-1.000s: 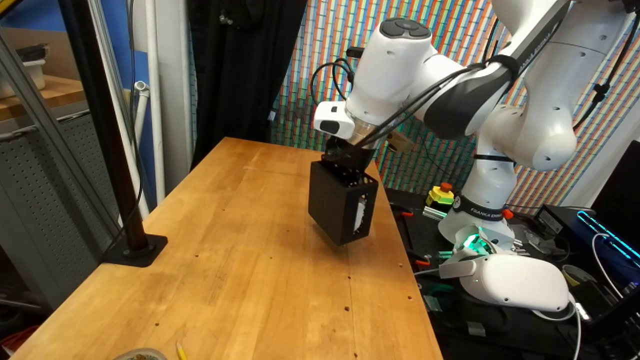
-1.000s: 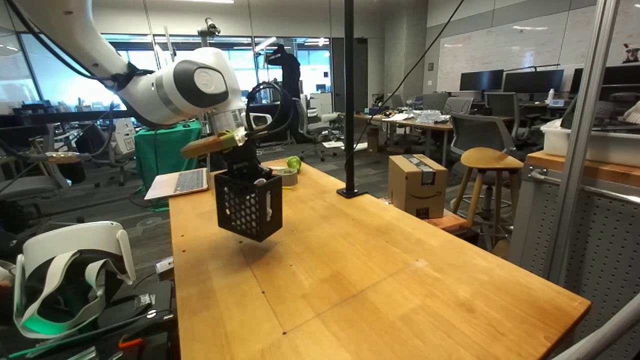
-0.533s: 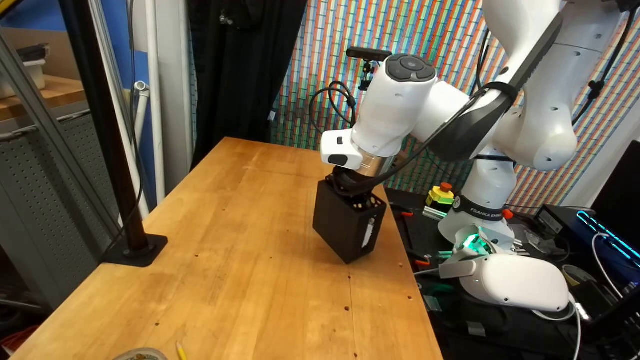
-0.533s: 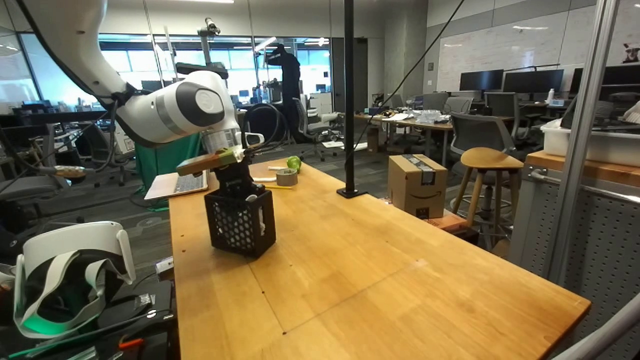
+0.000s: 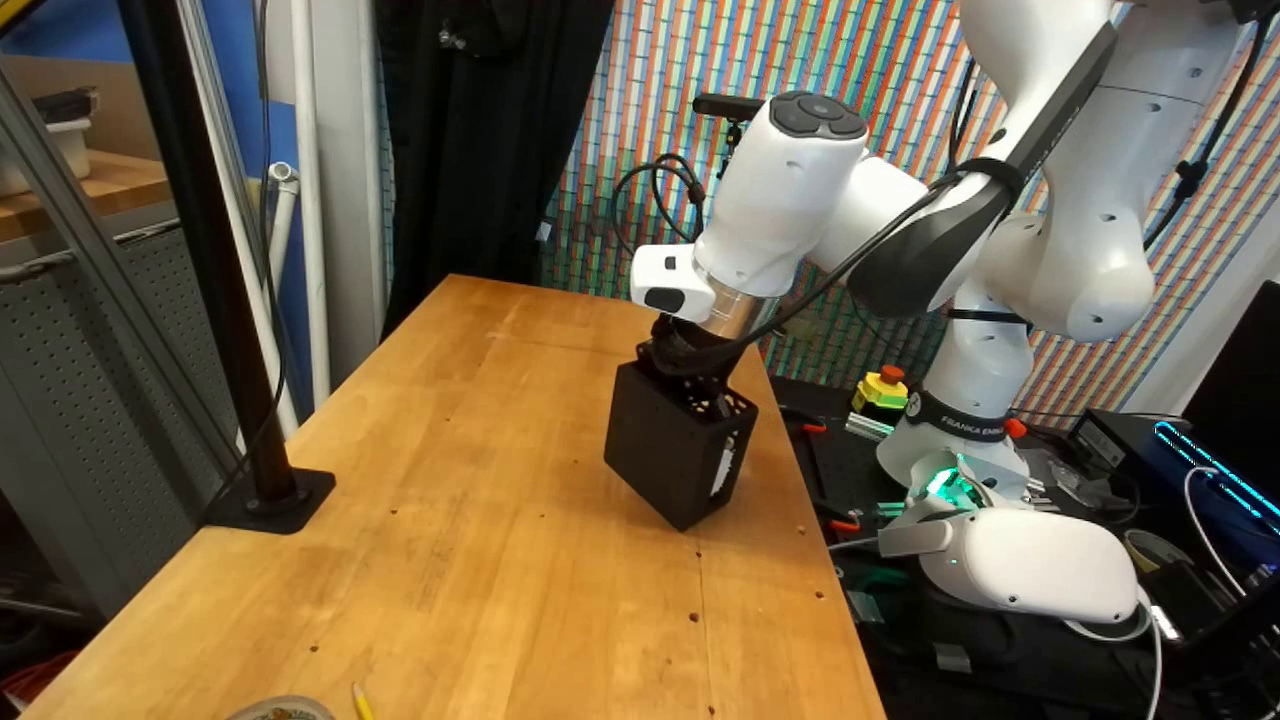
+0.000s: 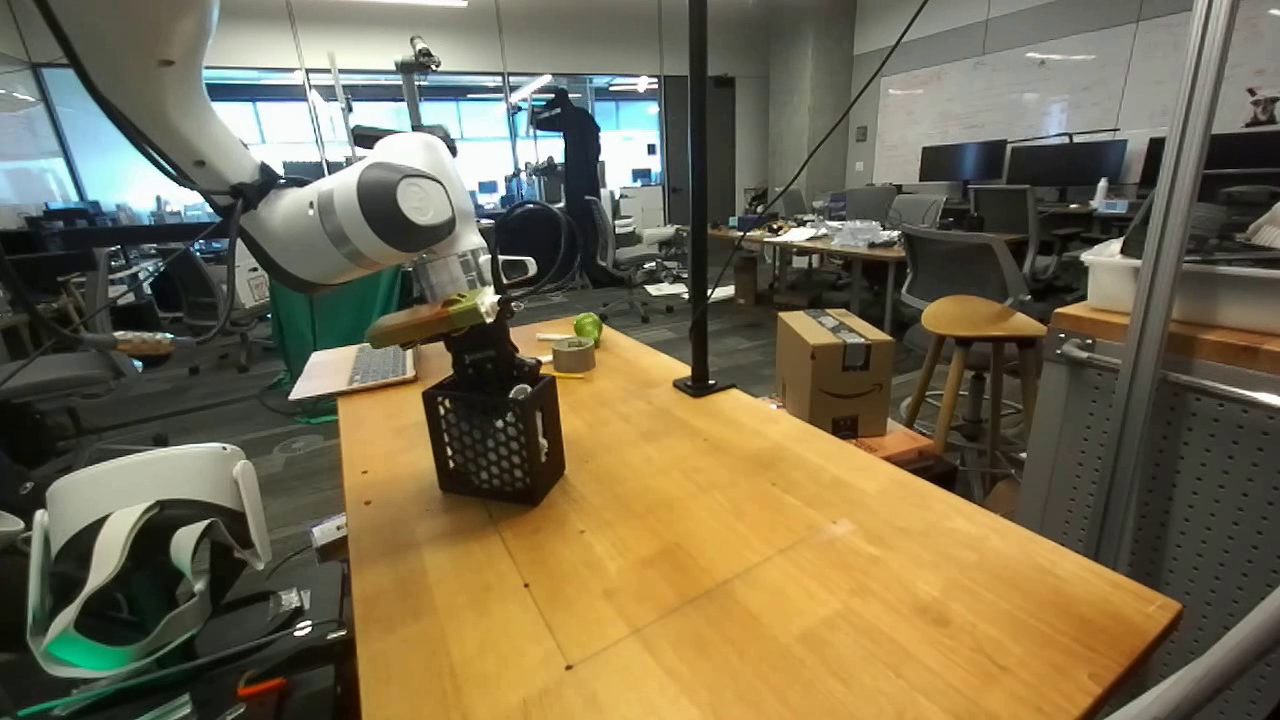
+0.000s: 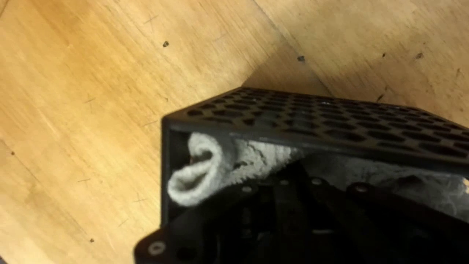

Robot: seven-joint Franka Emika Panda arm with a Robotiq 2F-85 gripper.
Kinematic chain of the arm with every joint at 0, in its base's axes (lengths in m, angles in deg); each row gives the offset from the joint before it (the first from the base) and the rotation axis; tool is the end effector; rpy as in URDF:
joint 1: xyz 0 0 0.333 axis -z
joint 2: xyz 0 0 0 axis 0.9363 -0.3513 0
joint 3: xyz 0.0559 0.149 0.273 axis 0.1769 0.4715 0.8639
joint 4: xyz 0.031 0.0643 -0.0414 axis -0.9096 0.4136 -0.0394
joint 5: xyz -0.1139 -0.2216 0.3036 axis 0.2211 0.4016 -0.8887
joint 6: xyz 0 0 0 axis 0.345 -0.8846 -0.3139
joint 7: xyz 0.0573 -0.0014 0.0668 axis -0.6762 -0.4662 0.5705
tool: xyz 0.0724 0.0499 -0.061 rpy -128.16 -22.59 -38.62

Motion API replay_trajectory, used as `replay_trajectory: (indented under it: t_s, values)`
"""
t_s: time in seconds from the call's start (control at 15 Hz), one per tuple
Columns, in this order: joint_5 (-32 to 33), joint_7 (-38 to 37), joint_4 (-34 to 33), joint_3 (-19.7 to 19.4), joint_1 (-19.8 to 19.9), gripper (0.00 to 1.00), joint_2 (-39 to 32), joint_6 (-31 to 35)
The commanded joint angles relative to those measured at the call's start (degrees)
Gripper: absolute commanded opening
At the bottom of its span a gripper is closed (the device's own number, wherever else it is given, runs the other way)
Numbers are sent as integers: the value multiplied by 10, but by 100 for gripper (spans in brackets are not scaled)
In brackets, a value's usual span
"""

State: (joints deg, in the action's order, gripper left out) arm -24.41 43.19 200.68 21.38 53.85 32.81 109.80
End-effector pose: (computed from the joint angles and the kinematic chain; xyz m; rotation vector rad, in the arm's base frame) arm 0.3922 0.2510 0.3015 2.5612 1.3252 0.1284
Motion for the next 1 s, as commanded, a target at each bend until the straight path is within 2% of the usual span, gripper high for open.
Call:
replay_trajectory:
  t_s: [0.0, 0.47, 0.93]
  values:
    - [-11, 11, -8, -11, 6, 5, 31, 15]
    - [-14, 18, -23, -22, 11, 5, 90, 17]
    - [31, 6, -29, -18, 25, 5, 101, 20]
